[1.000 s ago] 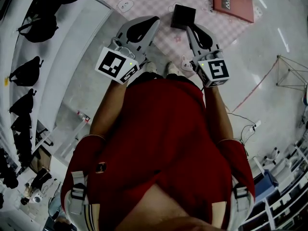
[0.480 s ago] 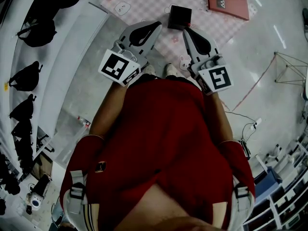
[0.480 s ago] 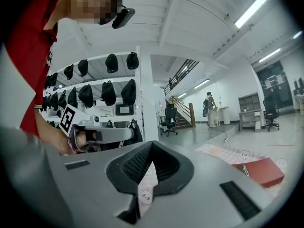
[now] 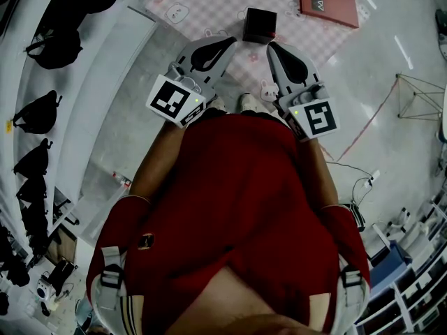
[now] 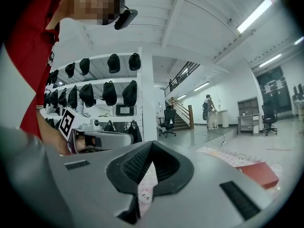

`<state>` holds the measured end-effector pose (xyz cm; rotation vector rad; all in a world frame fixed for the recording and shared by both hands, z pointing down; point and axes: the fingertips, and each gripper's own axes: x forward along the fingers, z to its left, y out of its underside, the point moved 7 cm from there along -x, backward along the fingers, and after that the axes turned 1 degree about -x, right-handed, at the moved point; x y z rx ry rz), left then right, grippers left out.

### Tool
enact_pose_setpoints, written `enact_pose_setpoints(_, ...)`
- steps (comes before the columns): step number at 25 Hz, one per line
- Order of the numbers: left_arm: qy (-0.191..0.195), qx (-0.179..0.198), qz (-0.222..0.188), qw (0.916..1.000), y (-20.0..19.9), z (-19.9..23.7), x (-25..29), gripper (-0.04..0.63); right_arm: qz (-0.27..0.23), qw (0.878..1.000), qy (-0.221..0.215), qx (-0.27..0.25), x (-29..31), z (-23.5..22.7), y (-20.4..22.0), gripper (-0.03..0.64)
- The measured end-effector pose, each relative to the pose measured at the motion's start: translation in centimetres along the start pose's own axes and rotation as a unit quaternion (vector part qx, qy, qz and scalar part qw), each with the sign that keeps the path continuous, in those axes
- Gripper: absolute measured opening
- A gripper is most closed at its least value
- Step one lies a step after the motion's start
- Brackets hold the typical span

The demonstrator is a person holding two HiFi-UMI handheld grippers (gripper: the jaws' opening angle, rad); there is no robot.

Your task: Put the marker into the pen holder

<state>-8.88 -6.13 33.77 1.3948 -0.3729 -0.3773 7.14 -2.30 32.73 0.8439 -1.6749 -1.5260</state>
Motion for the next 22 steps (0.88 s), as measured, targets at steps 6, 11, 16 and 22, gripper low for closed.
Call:
enact_pose_setpoints(6, 0.003, -0.001, -0.001, 1.0, 0.1, -0.5, -0.5, 0.007, 0.005, 1.0, 0.007, -0.004, -0.8, 0.2, 0.1, -0.002)
enact_pose_setpoints(11, 0.002, -0.003, -0.001, 1.0, 0.3, -0.6, -0.8, 0.007, 0.011, 1.0, 0.012, -0.003, -1.1, 0.2, 0.5, -0.002)
enact_pose_setpoints(16, 0.003, -0.004, -0.002, 1.0, 0.5, -0.7, -0.9, 0.007, 0.017, 1.0, 0.016, -0.008, -1.4, 0.3, 0.9, -0.002)
enact_pose_setpoints(22, 0.004, -0.005, -0.003, 1.0, 0.6, -0.9, -1.0, 0.006, 0.018, 1.0, 0.019, -0.008, -1.8, 0.3, 1.0, -0.002)
